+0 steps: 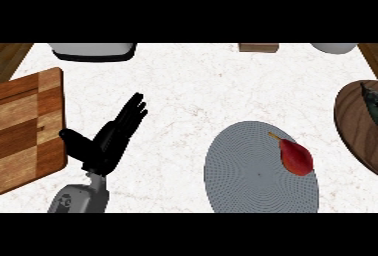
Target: Pick the eggplant from the placemat and place it in the bowl
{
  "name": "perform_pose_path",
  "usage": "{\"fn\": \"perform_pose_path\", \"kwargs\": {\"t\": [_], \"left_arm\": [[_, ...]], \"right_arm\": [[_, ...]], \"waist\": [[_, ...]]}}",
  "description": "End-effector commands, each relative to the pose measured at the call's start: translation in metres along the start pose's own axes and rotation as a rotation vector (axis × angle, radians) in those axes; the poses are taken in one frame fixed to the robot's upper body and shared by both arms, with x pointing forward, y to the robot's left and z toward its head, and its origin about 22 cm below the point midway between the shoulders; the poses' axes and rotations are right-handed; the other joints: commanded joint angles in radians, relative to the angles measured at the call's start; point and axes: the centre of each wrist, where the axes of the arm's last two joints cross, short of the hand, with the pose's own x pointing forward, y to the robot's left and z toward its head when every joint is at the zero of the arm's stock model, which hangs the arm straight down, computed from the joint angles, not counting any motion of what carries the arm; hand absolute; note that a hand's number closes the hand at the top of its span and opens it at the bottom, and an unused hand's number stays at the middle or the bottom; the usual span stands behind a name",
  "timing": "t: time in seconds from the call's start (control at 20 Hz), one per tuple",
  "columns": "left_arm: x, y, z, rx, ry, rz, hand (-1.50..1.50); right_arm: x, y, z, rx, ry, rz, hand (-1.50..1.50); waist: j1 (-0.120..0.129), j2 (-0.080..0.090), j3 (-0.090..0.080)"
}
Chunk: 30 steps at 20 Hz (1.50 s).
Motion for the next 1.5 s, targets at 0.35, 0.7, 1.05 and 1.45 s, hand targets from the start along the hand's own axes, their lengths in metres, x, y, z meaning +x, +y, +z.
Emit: {"fn": "perform_pose_path", "kwargs": {"t": [0.35,0.7,1.05,1.45], "left_arm": [[-0.009,0.017,0.02,0.068,0.017,0.008,0.0],[0.0,0.031,0.021,0.116,0.017,0.01,0.0],[-0.008,0.028,0.036,0.129,0.028,0.016,0.0],[-0.018,0.034,0.04,0.173,0.027,0.021,0.0]], "right_arm": [[-0.013,-0.014,0.014,-0.302,-0.243,-0.691,-1.5],[-0.055,-0.041,0.068,-0.284,-0.413,-0.84,-1.5],[-0.112,-0.027,0.174,-0.298,-0.472,-0.863,-1.5],[-0.179,-0.046,0.296,-0.222,-0.478,-0.823,1.5]], "waist": [[-0.055,-0.024,-0.002],[-0.105,-0.037,-0.006],[-0.134,-0.042,-0.006],[-0.168,-0.035,-0.002]]}}
